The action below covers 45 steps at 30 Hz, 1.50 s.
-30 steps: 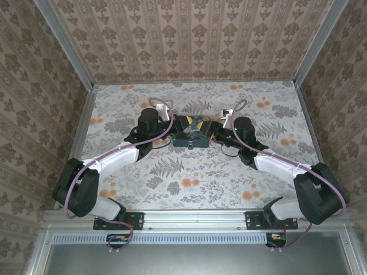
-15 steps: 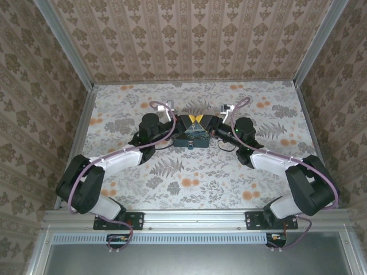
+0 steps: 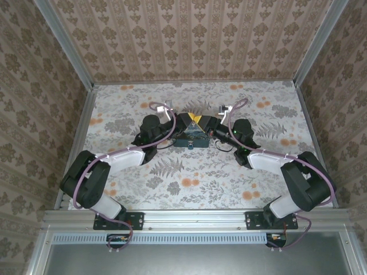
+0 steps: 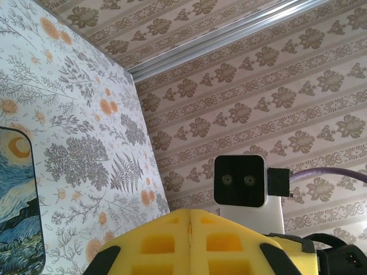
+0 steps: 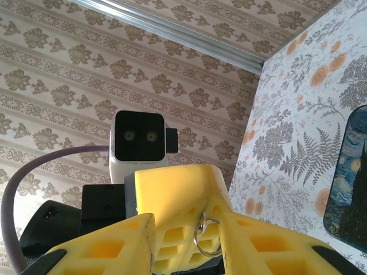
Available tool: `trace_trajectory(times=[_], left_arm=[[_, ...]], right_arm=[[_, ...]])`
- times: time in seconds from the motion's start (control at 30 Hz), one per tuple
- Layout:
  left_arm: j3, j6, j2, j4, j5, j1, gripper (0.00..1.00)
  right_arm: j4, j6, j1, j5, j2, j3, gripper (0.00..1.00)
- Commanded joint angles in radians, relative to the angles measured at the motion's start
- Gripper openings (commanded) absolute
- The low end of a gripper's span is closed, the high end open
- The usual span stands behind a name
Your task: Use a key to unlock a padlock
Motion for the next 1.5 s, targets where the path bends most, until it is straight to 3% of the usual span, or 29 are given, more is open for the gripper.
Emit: trace_trajectory(times=[0.0, 0.37, 0.47, 0.57, 0.9, 1.1, 1.47], left_arm=[[-0.001, -0.018, 0.004, 0.048, -0.011, -0.003, 0.00], [0.000, -0.029, 0.006, 0.033, -0.025, -0.003, 0.00], [0.004, -0.029, 0.005, 0.029, -0.020, -0.003, 0.00], [0.004, -0.032, 0.003, 0.024, -0.013, -0.002, 0.00], [0.011, -0.051, -0.009, 0.003, 0.004, -0.005, 0.00], [0.014, -0.069, -0.009, -0.004, 0.013, -0.006, 0.00], [0.042, -0.059, -0.010, -0.064, 0.033, -0.017, 0.00]], right_arm=[[0.051, 0.004, 0.011, -0.020, 0.015, -0.013, 0.36], [0.064, 0.006, 0.029, -0.027, 0.040, -0.001, 0.34], [0.054, -0.006, 0.029, -0.022, 0.031, -0.006, 0.45], [0.030, -0.030, 0.028, -0.014, 0.020, -0.005, 0.48], [0.054, -0.098, 0.012, -0.052, 0.037, 0.013, 0.44], [0.054, -0.185, 0.011, -0.102, 0.039, 0.023, 0.40], [-0.111, -0.414, -0.009, -0.095, -0.043, 0.009, 0.46]])
